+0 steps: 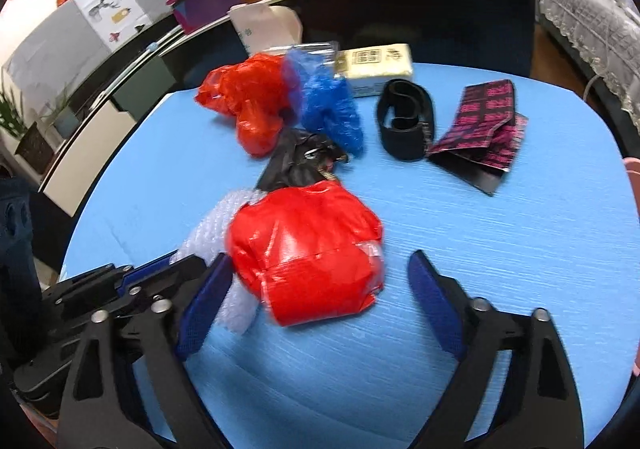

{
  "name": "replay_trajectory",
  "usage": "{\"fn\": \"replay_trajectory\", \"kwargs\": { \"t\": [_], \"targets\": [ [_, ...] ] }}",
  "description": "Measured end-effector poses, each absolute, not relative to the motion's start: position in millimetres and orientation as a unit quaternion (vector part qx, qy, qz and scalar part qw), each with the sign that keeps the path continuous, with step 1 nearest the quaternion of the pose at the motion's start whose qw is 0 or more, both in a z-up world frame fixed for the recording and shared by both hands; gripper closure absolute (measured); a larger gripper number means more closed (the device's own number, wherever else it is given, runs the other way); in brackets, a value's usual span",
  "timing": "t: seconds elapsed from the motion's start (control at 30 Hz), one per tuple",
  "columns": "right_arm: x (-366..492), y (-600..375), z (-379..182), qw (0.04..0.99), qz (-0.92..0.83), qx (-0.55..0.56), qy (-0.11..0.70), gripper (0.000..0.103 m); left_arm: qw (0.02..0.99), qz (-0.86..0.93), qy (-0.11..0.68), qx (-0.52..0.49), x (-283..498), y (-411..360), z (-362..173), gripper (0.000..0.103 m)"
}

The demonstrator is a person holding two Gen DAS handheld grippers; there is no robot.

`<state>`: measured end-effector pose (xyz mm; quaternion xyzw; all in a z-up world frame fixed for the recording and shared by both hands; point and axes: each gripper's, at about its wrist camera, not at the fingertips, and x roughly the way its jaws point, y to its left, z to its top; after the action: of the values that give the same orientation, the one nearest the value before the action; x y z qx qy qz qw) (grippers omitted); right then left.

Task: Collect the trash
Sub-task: 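Grasp the bubble wrap with the left tool while the right tool grasps the red ball, then carry the bubble wrap and red ball in both tools over the pink bin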

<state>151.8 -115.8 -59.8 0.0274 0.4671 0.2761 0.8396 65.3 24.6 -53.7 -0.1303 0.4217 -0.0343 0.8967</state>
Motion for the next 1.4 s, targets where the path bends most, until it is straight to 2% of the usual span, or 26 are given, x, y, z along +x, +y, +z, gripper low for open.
{"fn": "replay_trajectory", "kwargs": {
  "t": [0.03,0.23,0.57,1.4],
  "targets": [
    [151,-113,-59,0.837,0.284,0.025,0.467,0.03,0.897,-0.034,0.422,-0.129,65,25,-54,0.091],
    [144,-114,-49,0.848,0.284,0.004,0.447,0.033,0.896,-0.026,0.423,-0.13,68,26,-54,0.091],
    [133,-158,-28,0.876,0.233,0.023,0.421,0.034,0.895,0.019,0.422,-0.145,63,35,-50,0.092],
    [82,-239,35,0.938,0.127,0.009,0.323,0.034,0.937,-0.019,0.338,-0.085,34,-23,5,0.092]
  ]
}}
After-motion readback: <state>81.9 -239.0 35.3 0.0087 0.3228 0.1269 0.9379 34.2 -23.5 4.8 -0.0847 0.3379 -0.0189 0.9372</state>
